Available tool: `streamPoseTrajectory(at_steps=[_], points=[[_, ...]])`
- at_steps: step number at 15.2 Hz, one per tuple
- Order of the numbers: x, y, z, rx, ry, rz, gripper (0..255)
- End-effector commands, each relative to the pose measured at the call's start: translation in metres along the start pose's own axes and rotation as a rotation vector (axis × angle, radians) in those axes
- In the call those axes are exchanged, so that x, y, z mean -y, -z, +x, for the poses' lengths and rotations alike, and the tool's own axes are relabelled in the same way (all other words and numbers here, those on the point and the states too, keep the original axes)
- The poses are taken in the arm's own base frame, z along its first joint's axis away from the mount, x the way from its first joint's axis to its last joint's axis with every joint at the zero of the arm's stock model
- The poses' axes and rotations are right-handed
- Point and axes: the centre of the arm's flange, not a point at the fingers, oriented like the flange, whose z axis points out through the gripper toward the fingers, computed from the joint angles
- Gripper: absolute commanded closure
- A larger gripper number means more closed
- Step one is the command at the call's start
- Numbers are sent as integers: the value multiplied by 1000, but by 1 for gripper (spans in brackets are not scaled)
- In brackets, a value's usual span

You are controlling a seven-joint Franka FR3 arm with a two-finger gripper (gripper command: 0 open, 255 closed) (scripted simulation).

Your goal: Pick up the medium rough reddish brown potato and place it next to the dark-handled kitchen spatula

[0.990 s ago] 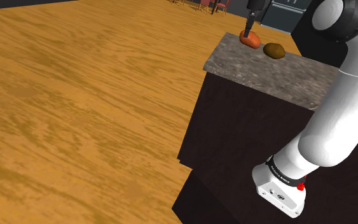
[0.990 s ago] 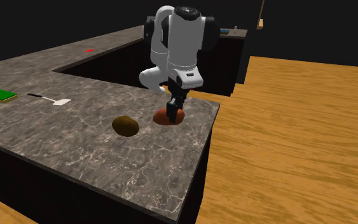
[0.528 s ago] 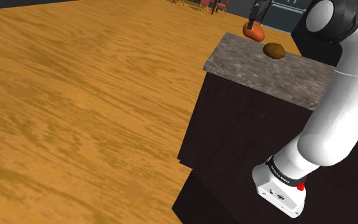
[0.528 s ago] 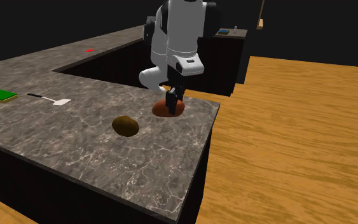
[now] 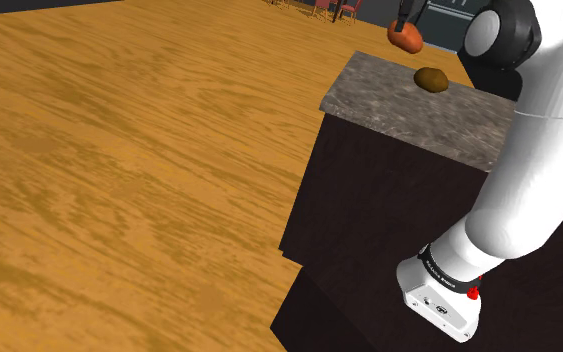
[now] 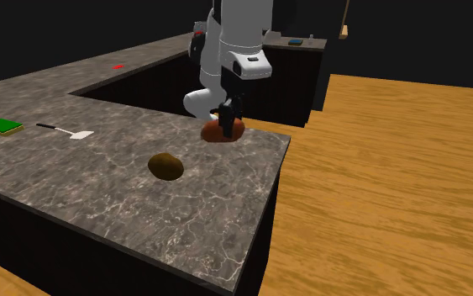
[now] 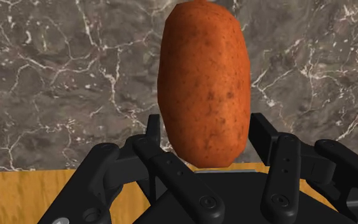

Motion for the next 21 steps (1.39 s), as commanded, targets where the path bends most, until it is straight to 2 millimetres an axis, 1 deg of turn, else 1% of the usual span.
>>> streamPoseTrajectory(at_steps=[1,3,21], points=[[0,11,-2,1,1,0,255],[1,18,-3,1,1,0,255],[-25,-8,-238,1,1,0,255]])
